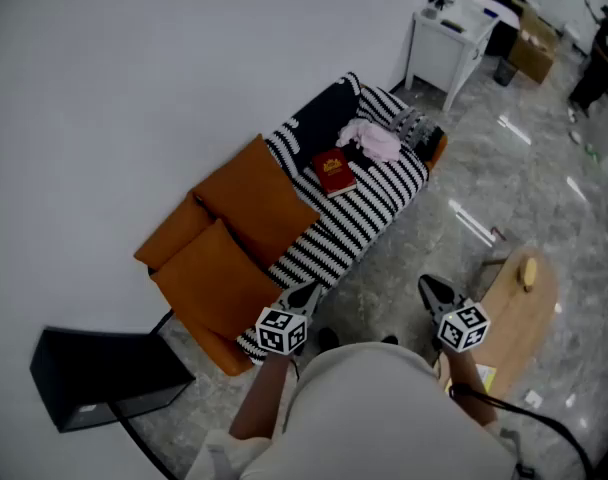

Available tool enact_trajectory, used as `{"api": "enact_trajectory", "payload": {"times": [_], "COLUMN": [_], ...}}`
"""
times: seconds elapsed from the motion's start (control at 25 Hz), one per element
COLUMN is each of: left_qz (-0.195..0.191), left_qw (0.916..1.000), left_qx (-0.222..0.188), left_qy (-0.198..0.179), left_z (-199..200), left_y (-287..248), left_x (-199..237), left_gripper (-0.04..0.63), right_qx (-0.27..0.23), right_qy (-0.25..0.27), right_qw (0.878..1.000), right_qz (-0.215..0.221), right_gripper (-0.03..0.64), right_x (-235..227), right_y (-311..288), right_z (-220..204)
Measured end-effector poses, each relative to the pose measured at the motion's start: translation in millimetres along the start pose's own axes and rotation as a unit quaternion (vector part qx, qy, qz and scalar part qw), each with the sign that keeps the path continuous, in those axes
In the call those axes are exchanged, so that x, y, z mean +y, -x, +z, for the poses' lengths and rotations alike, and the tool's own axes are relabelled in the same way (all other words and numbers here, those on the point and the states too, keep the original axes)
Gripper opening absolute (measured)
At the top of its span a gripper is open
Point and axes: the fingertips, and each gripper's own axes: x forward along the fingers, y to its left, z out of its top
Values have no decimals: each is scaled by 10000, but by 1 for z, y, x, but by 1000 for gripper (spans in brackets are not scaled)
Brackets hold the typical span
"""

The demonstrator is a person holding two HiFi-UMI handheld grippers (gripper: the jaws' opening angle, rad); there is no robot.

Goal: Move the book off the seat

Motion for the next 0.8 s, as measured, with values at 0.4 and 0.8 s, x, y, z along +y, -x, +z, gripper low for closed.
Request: {"api": "enact_trajectory", "payload": {"times": [0.4, 0.8], "left_qz": [-46, -191], "left_qw": [10000, 9998], "left_qx": [3, 49], "left_qy": [-29, -39], "left_z": [7, 2], "left_y": [-3, 1], "left_x": [0, 12], "left_gripper": [2, 2], "right_qx": [-38, 96], "right_qy": [-68, -141], "right_qw": [10000, 9998], "right_qz": [-20, -82], "right_gripper": [44, 46], "right_x": [-2, 10], "right_y": [-2, -8], "right_z": [2, -7]}}
